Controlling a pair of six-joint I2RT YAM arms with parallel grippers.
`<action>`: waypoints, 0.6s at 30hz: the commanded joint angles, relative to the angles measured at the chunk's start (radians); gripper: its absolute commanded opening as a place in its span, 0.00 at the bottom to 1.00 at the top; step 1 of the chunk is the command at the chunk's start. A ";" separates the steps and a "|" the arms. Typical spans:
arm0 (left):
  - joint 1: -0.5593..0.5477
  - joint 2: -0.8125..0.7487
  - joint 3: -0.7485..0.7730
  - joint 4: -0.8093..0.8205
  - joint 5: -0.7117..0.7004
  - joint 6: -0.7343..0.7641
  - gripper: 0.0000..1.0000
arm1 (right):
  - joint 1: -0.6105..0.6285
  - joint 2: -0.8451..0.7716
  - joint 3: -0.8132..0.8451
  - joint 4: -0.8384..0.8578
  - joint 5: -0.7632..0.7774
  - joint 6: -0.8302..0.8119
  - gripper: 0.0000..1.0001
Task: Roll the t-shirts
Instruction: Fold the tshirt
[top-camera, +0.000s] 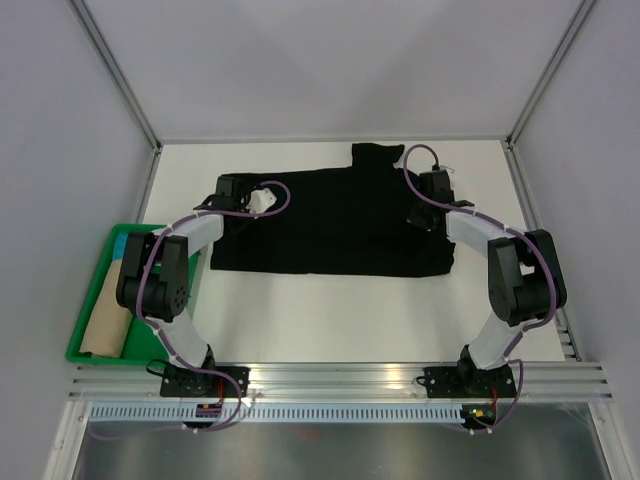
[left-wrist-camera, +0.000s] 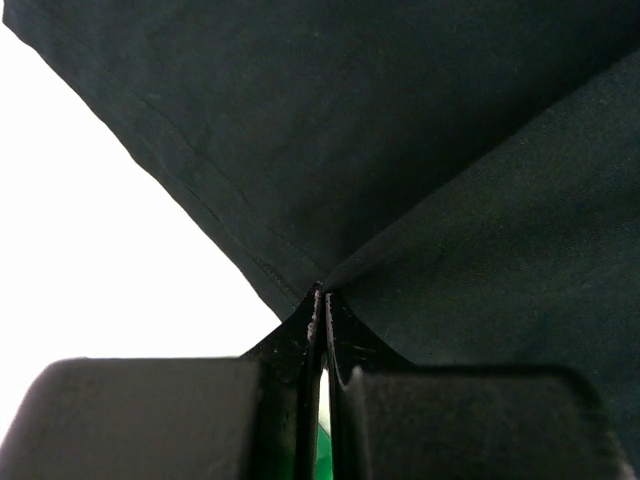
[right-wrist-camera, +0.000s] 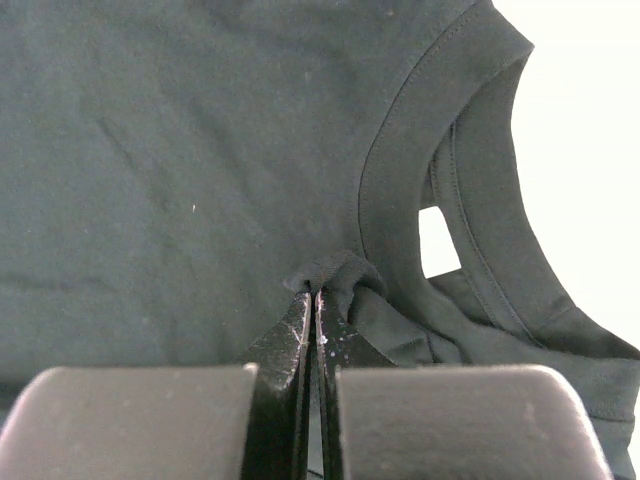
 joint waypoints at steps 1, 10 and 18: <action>-0.005 0.017 0.041 0.030 -0.030 0.043 0.04 | 0.000 0.003 0.043 0.054 0.025 0.043 0.00; -0.005 0.065 0.070 0.035 -0.048 0.014 0.06 | 0.000 0.095 0.110 0.049 0.073 0.083 0.00; -0.005 0.117 0.106 0.038 -0.110 -0.040 0.50 | -0.002 0.236 0.289 -0.027 0.133 0.039 0.22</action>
